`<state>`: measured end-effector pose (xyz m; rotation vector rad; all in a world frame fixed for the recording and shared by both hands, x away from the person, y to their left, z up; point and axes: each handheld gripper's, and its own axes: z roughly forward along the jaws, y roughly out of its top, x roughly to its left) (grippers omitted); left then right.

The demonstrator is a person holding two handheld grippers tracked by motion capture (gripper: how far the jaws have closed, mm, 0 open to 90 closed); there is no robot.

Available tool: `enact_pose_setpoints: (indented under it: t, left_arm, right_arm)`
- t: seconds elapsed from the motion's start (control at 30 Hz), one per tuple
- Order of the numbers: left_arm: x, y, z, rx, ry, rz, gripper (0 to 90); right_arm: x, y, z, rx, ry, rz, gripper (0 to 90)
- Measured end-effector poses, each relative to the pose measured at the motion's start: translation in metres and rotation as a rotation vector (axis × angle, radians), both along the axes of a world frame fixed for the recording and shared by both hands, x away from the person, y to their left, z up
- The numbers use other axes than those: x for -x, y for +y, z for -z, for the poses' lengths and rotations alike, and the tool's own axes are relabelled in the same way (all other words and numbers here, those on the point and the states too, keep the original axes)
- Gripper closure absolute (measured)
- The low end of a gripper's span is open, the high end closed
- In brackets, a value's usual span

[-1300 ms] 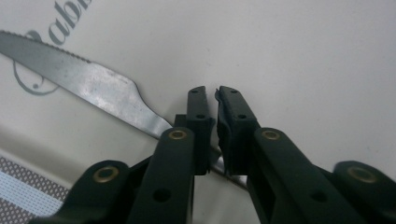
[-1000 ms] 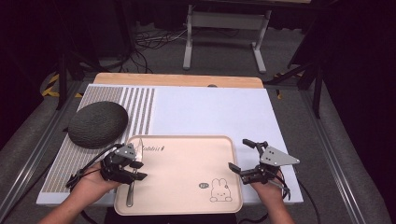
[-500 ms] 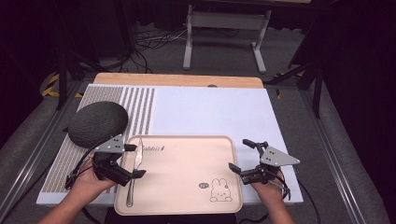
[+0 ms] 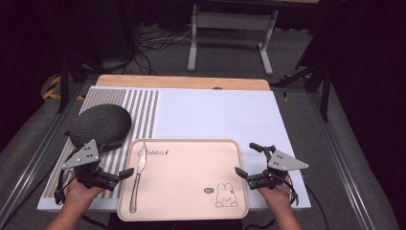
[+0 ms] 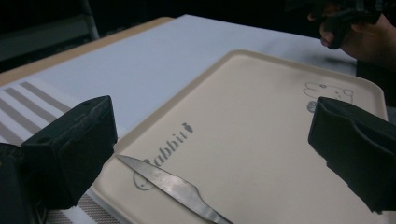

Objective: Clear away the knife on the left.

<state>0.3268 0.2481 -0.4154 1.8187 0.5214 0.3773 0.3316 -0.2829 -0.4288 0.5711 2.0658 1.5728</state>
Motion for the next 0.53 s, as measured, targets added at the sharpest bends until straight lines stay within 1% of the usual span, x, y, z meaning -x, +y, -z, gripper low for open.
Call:
enact_pose_setpoints:
  t: [0.03, 0.07, 0.17, 0.23, 0.27, 0.33, 0.4, 0.43, 0.47, 0.53]
  left_arm:
    - [0.0, 0.0, 0.0, 0.0, 0.0, 0.0, 1.7]
    - [0.001, 0.006, 0.005, 0.03, -0.019, -0.009, 1.4]
    - [0.003, 0.013, 0.016, 0.039, -0.035, -0.031, 1.3]
    - [0.003, 0.018, 0.022, 0.057, -0.042, -0.045, 0.8]
    - [0.003, 0.018, 0.022, 0.057, -0.042, -0.045, 0.8]
    - [0.003, 0.022, 0.028, 0.081, -0.042, -0.068, 0.8]
    - [0.003, 0.025, 0.033, 0.11, -0.033, -0.075, 0.6]
    - [0.004, 0.026, 0.036, 0.117, -0.031, -0.084, 0.6]
    - [0.005, 0.027, 0.037, 0.114, -0.038, -0.091, 0.5]
    - [0.005, 0.027, 0.039, 0.109, -0.034, -0.089, 0.5]
  right_arm:
    - [0.0, 0.0, 0.0, 0.0, 0.0, 0.0, 3.9]
    - [0.0, 0.0, 0.0, 0.0, 0.003, 0.001, 3.8]
    - [-0.001, -0.002, 0.001, -0.002, 0.002, 0.004, 3.7]
    - [-0.001, -0.003, 0.001, -0.003, 0.004, 0.006, 3.6]
    - [-0.001, -0.003, 0.002, -0.002, 0.008, 0.008, 3.6]
    - [-0.002, -0.004, 0.002, -0.003, 0.007, 0.007, 3.6]
    - [-0.002, -0.004, 0.003, -0.006, 0.015, 0.009, 3.6]
    - [-0.001, -0.004, 0.004, -0.005, 0.015, 0.009, 3.6]
    - [-0.002, -0.004, 0.004, -0.003, 0.013, 0.007, 3.5]
    - [-0.002, -0.004, 0.004, -0.004, 0.014, 0.011, 3.6]
